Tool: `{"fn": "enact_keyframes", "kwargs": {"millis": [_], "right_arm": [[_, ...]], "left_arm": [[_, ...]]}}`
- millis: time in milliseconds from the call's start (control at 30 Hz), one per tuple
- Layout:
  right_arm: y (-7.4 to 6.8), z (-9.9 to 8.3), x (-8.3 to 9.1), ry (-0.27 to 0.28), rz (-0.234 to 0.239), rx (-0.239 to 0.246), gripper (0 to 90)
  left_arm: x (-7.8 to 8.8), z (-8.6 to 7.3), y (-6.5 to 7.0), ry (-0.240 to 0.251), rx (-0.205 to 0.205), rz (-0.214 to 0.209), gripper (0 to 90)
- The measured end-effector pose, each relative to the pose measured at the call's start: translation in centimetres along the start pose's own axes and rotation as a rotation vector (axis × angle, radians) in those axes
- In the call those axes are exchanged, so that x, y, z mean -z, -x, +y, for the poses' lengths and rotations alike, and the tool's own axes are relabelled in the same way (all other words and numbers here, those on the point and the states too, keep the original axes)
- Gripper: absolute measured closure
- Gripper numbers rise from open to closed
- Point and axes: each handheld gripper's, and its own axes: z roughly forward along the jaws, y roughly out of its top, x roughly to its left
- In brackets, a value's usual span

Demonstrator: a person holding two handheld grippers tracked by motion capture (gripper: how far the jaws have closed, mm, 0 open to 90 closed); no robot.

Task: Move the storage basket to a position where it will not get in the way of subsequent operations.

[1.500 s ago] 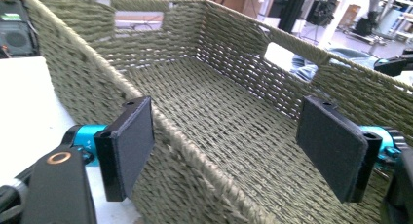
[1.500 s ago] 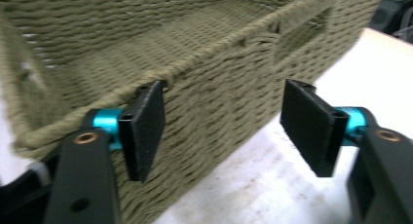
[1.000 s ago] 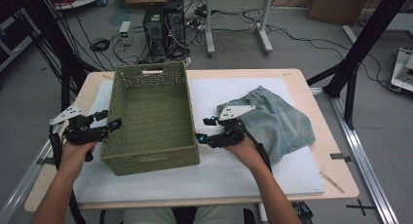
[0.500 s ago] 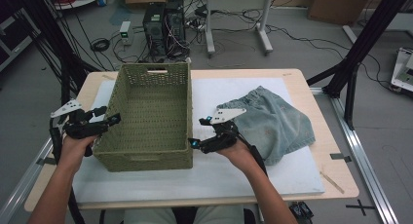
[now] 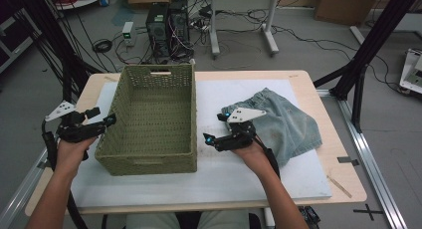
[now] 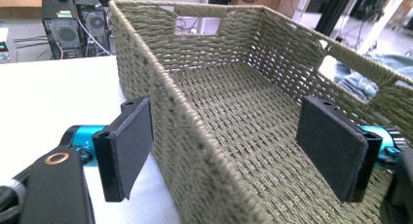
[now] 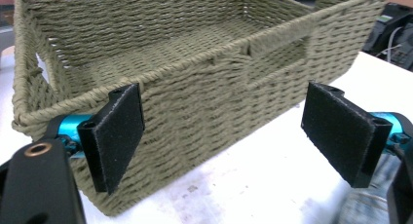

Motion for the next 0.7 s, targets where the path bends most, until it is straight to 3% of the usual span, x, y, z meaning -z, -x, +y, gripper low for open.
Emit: {"fn": "enact_keyframes", "kwargs": {"millis": [100,200,333,467,600,667,700], "right_arm": [[0.2,-0.1,0.5,0.008,-0.011,0.0,16.5],[0.4,-0.2,1.1,0.013,-0.024,0.002,16.4],[0.4,-0.3,1.7,0.019,-0.031,0.006,16.4],[0.5,-0.4,2.2,0.017,-0.035,0.007,16.5],[0.5,-0.5,2.3,0.022,-0.039,0.008,16.5],[0.5,-0.6,2.3,0.022,-0.04,0.008,16.4],[0.5,-0.6,2.3,0.02,-0.039,0.009,16.5]], "left_arm": [[-0.5,0.5,0.9,-0.033,-0.042,0.007,21.3],[-1.0,0.7,1.6,-0.065,-0.065,0.054,21.3],[-1.7,0.6,1.7,-0.127,-0.029,0.135,27.8],[-2.0,0.5,1.9,-0.165,-0.01,0.157,38.2],[-1.9,0.3,1.4,-0.185,-0.029,0.2,41.8],[-1.6,0.2,0.9,-0.179,0.016,0.191,41.9],[-1.4,0.2,0.9,-0.178,0.014,0.188,41.8]]}}
